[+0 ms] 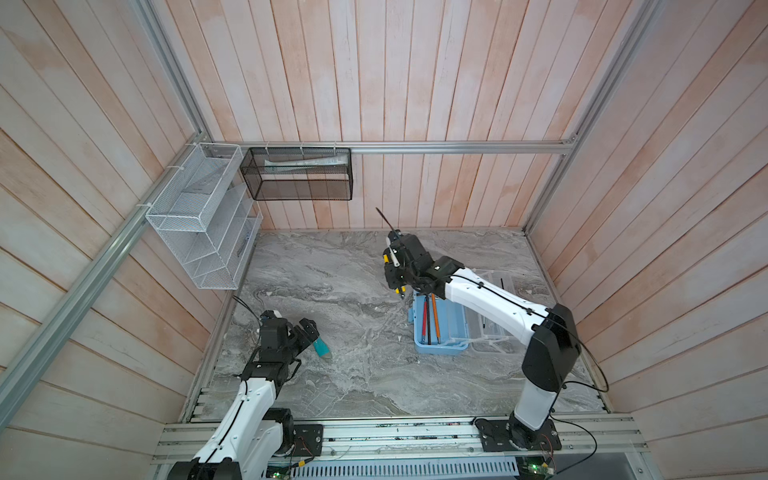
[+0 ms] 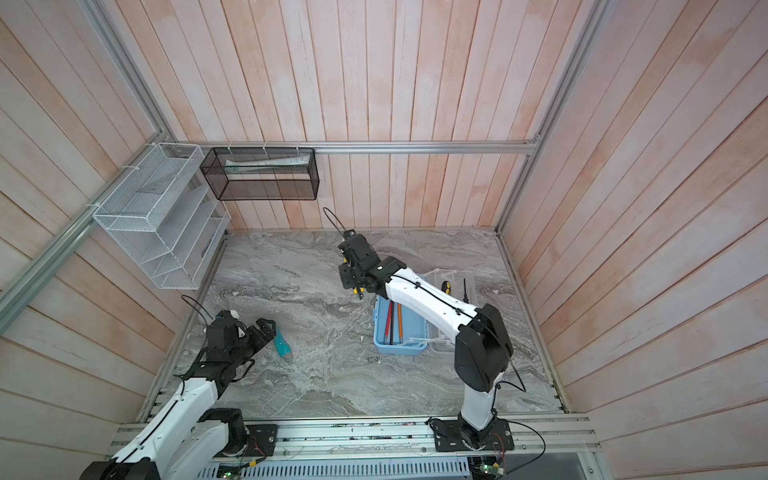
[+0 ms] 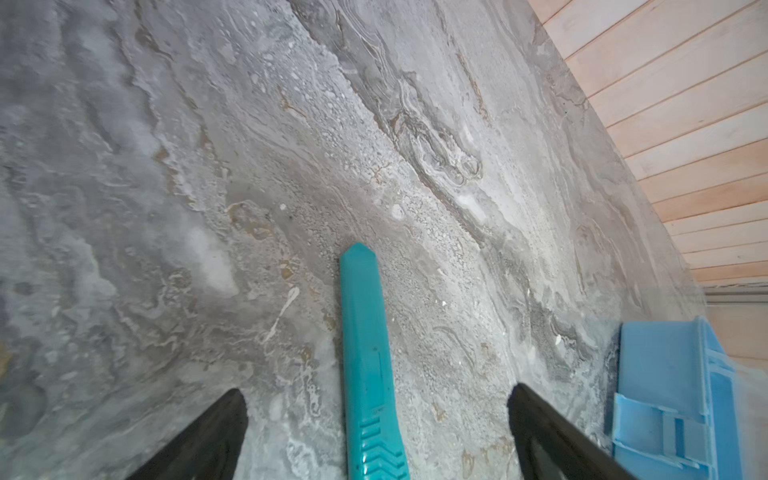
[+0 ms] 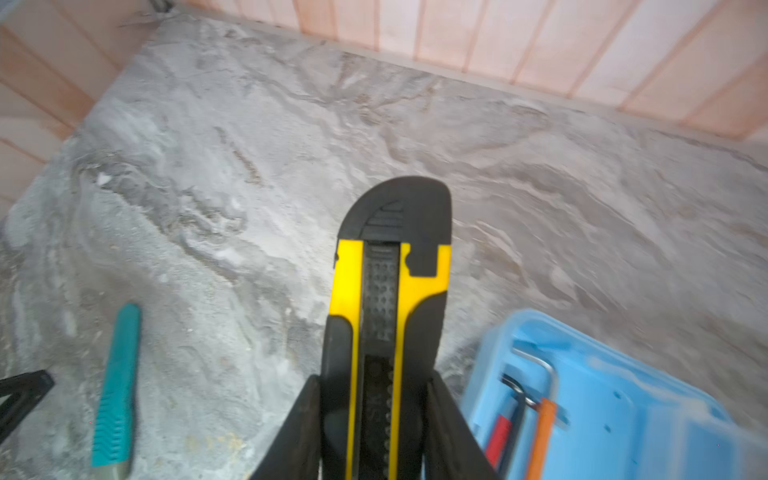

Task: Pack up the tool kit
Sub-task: 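Carry the yellow-black box cutter over the clear lid compartment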

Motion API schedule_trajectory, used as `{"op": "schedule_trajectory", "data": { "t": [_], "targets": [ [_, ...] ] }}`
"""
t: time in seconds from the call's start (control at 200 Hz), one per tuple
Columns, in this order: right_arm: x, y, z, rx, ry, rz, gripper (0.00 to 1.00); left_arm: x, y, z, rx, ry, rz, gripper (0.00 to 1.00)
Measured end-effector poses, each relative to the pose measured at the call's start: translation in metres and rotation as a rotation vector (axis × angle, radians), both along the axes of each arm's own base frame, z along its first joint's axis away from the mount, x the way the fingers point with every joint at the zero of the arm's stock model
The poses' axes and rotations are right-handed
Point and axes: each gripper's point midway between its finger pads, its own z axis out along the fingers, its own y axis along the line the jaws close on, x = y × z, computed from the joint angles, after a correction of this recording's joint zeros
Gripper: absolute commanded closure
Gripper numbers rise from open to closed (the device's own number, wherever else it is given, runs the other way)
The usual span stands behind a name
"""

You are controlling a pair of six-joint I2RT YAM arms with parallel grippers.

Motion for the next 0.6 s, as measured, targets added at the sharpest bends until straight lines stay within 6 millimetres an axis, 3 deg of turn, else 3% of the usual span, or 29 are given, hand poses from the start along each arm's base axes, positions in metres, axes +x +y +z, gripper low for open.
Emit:
{"op": "schedule_trajectory", "data": {
  "t": [0.11,0.27,0.6],
  "targets": [
    [-0.004,-0.051,-0.014,-0.046,0.006,-0.116,0.98,0.004,-0.007,-0.003,-0.016,0.001,-0.019,0.00],
    [-0.016,-0.099,-0.033,-0.064,0.042,-0.221,0.98,0.006,-0.014,-0.012,-0.025,0.027,-0.038,0.00],
    [-0.028,-0.161,-0.055,-0.084,0.080,-0.359,0.98,0.010,-0.027,-0.017,-0.036,0.030,-0.072,0.00]
  ]
}}
